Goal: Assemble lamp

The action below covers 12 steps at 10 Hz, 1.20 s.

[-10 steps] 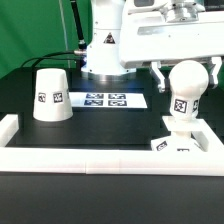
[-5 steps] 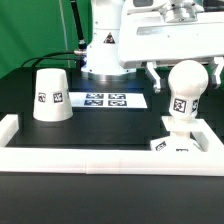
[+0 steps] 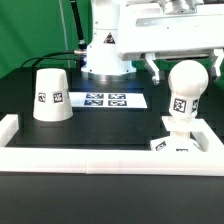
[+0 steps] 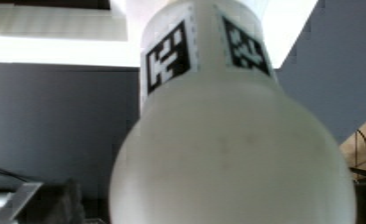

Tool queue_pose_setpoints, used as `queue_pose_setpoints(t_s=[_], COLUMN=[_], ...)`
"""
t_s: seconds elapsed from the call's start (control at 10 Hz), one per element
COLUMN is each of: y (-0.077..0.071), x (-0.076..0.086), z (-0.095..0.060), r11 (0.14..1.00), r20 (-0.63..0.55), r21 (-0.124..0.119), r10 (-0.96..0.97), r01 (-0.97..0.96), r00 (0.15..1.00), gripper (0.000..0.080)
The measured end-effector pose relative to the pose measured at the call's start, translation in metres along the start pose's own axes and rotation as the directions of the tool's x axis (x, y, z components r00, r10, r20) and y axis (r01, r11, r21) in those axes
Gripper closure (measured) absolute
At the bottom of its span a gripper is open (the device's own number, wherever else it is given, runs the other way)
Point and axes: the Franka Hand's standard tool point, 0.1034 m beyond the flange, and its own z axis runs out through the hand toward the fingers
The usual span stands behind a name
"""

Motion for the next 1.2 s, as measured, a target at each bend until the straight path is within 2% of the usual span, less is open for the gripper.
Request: queue_pose_setpoints(t_s=[0.3, 0.4, 0.7, 1.2], y=[0.004, 0.006, 0.005, -0.006], x=[0.008, 0.003, 0.002, -0.015], z=[-0.002, 0.002, 0.006, 0.005], r11=[1.000, 1.000, 1.000, 0.998], r20=[0.033, 0.059, 0.254, 0.570], r21=[0.001, 0.000, 0.020, 0.059], r10=[-0.006, -0.010, -0.002, -0.016], r01=[0.006, 0.010, -0.003, -0.022], r00=[0.999, 0.998, 0.967, 0.821], gripper=[0.0101, 0.0101, 0.0101, 0.0101])
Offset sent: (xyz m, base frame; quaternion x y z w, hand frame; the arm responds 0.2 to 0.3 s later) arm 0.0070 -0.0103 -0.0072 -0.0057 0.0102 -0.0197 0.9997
